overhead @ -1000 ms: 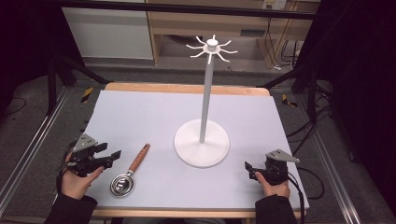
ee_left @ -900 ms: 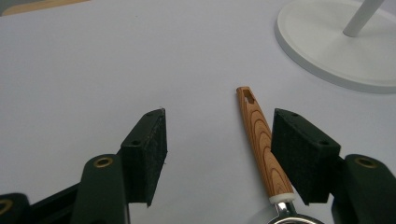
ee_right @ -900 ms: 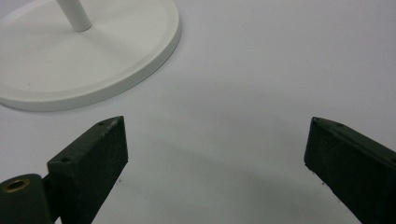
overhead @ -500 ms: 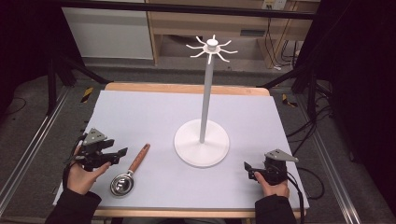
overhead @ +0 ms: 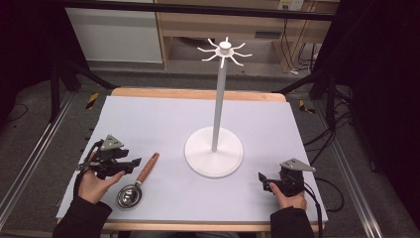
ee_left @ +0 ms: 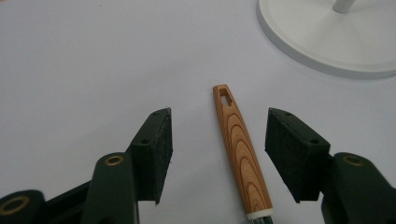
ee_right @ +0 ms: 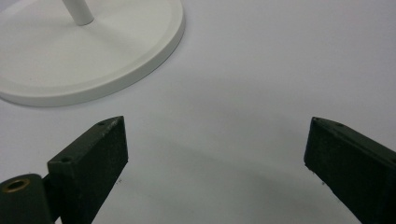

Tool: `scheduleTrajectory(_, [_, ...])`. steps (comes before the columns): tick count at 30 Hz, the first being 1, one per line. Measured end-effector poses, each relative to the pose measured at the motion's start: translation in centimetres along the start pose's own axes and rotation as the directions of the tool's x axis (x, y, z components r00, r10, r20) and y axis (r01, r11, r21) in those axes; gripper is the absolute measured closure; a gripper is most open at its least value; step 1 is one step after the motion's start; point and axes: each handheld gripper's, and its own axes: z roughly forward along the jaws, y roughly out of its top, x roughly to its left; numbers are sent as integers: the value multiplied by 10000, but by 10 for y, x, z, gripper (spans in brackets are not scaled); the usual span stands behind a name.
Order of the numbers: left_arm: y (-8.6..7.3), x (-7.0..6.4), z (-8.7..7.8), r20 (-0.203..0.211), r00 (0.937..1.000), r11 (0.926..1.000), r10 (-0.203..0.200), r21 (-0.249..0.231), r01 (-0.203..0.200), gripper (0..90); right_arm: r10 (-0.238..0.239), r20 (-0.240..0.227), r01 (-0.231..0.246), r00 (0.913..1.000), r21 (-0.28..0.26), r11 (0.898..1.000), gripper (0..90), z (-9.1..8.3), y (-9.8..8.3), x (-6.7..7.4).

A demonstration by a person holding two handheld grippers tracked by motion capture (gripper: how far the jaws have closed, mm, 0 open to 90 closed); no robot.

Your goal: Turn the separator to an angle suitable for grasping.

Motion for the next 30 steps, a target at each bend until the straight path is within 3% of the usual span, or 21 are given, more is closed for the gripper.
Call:
scheduleTrajectory(14, [0,-9,22,262,9992,9963,298,799,-318,469,50,-57,-49,10000,108,9999,67,0,0,1])
scheduleTrajectory(21, [0,-13,36,410,9987,9890,303,1436,-359,503,70,-76,-69,9999,142,9999,67,1,0,1])
scheduleTrajectory(30, [-3,-15,49,472,9983,9809,330,1900,-414,551,64,-103,-62,9999,184,9998,67,1,0,0])
